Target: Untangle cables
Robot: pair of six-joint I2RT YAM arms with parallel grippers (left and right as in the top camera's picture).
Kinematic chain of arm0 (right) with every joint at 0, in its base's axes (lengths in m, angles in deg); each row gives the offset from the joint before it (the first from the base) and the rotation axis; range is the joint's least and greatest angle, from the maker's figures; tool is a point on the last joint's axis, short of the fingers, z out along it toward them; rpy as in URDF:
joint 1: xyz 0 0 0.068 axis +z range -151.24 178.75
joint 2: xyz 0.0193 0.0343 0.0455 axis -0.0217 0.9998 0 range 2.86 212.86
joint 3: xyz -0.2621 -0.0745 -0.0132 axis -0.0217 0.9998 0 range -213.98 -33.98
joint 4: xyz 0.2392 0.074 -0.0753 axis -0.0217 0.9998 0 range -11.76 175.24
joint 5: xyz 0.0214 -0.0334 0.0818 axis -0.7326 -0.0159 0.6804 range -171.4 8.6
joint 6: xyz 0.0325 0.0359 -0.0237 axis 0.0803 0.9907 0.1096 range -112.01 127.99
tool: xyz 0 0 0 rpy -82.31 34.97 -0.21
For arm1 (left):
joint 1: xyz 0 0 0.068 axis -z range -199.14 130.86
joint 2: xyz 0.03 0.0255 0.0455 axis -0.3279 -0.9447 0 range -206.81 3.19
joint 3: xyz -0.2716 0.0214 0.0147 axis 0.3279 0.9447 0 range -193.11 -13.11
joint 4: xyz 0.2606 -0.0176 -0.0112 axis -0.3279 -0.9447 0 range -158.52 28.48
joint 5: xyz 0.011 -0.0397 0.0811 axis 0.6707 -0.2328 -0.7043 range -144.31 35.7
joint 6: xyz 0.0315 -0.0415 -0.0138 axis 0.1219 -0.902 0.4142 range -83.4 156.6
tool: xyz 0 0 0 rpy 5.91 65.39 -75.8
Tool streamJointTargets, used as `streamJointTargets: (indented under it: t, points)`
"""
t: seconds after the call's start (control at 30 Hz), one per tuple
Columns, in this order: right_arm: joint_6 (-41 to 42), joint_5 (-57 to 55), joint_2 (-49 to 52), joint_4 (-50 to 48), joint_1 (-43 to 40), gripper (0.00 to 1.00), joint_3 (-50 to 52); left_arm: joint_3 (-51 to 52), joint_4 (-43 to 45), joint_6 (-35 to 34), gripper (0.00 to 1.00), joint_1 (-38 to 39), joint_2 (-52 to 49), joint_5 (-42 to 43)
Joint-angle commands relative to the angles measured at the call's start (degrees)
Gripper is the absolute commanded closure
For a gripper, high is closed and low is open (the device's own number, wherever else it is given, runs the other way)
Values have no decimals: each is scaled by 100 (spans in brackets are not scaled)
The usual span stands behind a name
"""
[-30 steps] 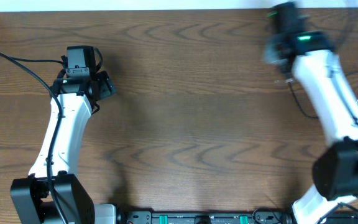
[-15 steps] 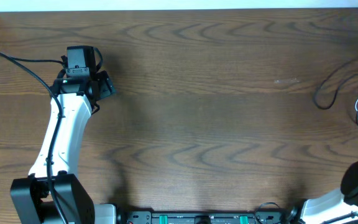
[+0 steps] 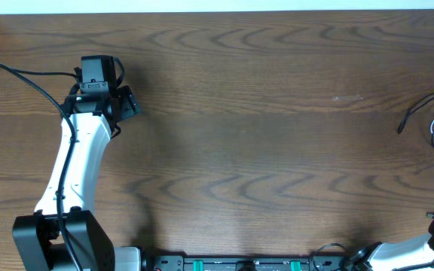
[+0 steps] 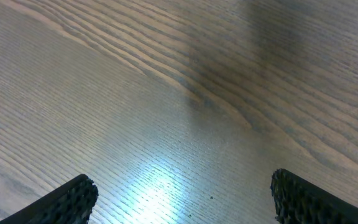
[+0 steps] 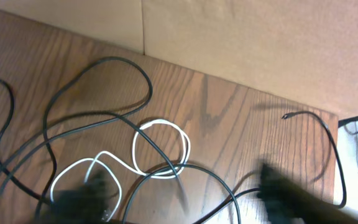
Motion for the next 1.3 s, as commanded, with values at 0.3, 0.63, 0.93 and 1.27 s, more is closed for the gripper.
streamJointTargets:
  t: [0.3, 0.63, 0.93, 1.27]
  points:
    - [-732, 2098, -122, 31, 258, 1, -57, -33, -4, -33, 9, -20, -44, -13]
    - [-1633, 2771, -122, 369, 1534, 1, -57, -33, -4, -31, 10, -20, -44, -13]
    - [-1606, 2649, -122, 251, 3403, 1, -57, -33, -4, -33, 10, -20, -44, -13]
    - [-1543, 1801, -120, 170, 5237, 1, -44, -33, -4, -31, 10, -20, -44, -13]
